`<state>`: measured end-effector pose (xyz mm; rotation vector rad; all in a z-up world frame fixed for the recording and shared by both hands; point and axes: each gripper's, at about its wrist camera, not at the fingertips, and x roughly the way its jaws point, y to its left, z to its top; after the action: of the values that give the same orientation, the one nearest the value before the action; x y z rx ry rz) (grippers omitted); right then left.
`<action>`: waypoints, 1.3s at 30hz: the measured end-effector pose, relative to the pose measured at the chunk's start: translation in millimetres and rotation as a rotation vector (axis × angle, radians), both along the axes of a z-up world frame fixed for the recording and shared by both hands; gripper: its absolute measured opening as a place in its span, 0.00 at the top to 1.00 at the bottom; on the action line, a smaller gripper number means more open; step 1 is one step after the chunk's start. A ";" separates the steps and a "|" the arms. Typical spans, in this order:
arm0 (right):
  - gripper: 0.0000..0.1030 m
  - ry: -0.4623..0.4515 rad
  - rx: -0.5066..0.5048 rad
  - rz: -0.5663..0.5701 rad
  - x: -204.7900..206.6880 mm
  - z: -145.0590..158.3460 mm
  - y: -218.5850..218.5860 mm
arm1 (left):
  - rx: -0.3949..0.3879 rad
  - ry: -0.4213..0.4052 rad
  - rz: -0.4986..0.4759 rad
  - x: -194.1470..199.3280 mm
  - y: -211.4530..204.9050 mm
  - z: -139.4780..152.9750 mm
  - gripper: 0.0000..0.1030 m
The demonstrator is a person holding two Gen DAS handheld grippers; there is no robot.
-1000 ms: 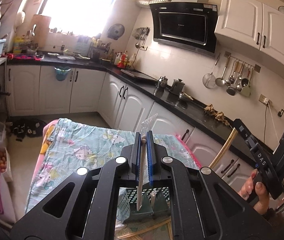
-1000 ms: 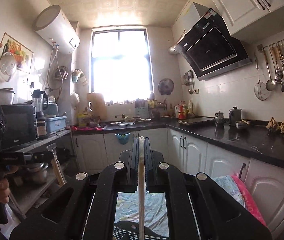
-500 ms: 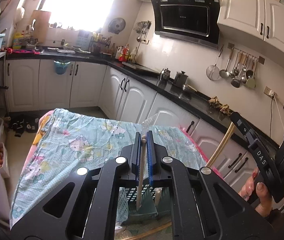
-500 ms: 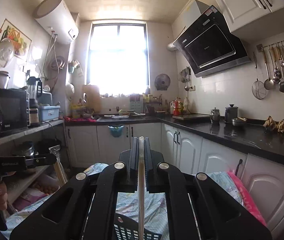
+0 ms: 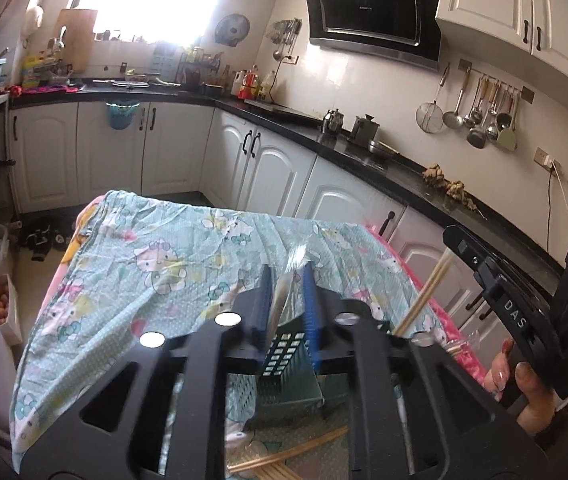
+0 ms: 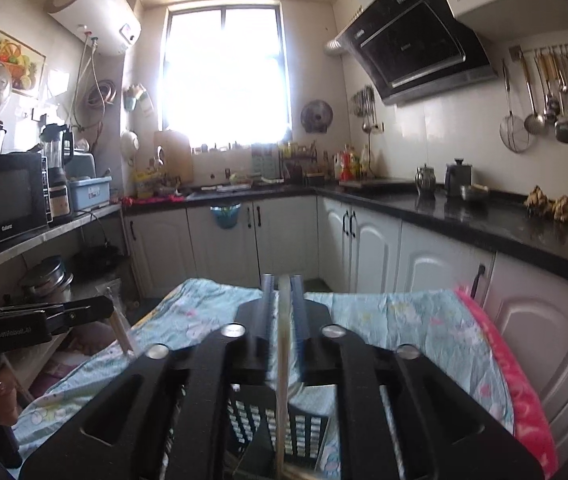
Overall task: Organize utensils
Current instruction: 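Lower the chopsticks into the caddy and open both tools, then withdraw both open tools from the caddy toward the remaining chopsticks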
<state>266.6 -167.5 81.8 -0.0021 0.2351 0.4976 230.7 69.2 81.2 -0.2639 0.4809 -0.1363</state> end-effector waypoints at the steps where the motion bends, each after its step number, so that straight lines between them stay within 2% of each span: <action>1: 0.72 0.004 0.001 -0.005 -2.5 -0.8 -0.8 | 0.001 0.001 0.002 -1.5 0.0 0.0 0.75; 2: 0.68 0.006 0.001 -0.010 -4.9 -0.7 -1.5 | 0.001 0.000 0.004 -3.5 0.2 -0.2 0.72; 4: 0.66 0.018 -0.009 -0.015 -9.4 -0.9 -2.4 | 0.000 0.000 0.008 -5.8 0.6 0.0 0.66; 5: 0.64 0.022 -0.017 -0.020 -10.9 -0.7 -2.3 | -0.002 -0.001 0.009 -7.6 1.3 0.3 0.59; 9: 0.49 0.036 -0.041 -0.033 -21.6 1.6 -3.5 | -0.004 -0.014 0.027 -17.3 5.0 5.7 0.41; 13: 0.40 0.050 -0.047 -0.031 -31.5 3.3 -6.8 | -0.019 -0.032 0.046 -26.3 11.0 10.2 0.21; 15: 0.38 0.056 -0.048 -0.028 -36.5 4.6 -7.9 | -0.025 -0.037 0.053 -31.0 12.5 12.6 0.18; 17: 0.36 0.058 -0.051 -0.027 -41.4 5.7 -9.5 | -0.042 -0.045 0.058 -36.8 15.3 15.1 0.10; 28: 0.30 0.050 -0.045 -0.002 -72.7 15.0 -16.3 | -0.050 -0.059 0.056 -63.9 13.0 18.6 0.10; 39: 0.28 0.057 -0.069 0.021 -99.3 9.6 -16.3 | -0.030 -0.040 0.045 -85.8 6.5 4.4 0.10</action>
<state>167.3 -183.8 91.4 -0.0575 0.3086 0.5104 144.9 75.8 85.6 -0.3009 0.4329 -0.1043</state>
